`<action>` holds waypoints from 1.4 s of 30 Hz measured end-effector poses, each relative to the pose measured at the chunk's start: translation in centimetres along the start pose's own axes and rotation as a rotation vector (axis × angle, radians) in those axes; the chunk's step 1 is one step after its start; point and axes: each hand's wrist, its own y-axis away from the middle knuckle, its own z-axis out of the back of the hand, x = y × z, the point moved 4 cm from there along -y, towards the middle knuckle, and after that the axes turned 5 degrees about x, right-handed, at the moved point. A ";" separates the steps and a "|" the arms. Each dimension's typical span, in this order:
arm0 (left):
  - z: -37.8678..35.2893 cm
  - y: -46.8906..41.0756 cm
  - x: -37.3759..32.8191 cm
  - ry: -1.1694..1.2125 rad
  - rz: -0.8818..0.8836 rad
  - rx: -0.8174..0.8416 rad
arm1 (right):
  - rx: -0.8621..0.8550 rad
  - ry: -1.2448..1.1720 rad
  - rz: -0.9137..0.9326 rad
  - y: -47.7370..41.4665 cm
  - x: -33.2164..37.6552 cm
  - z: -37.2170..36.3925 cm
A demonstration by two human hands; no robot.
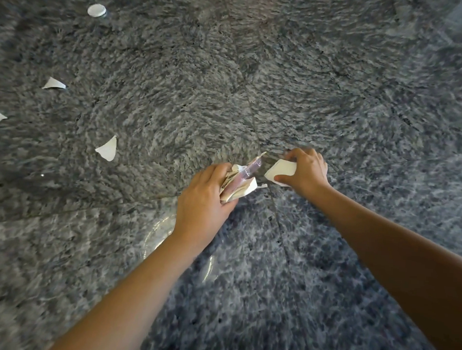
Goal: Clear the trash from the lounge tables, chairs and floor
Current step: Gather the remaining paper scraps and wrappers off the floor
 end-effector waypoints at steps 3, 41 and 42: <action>0.7 0.2 0.8 0.118 0.093 -0.025 | 0.043 0.032 -0.072 0.4 0.3 0.2; 21.8 3.5 28.8 0.430 0.730 -0.513 | 0.526 -0.096 0.359 -4.9 35.1 -11.3; 21.5 3.7 29.3 0.454 0.751 -0.508 | 0.515 -0.099 0.338 -5.1 35.0 -12.4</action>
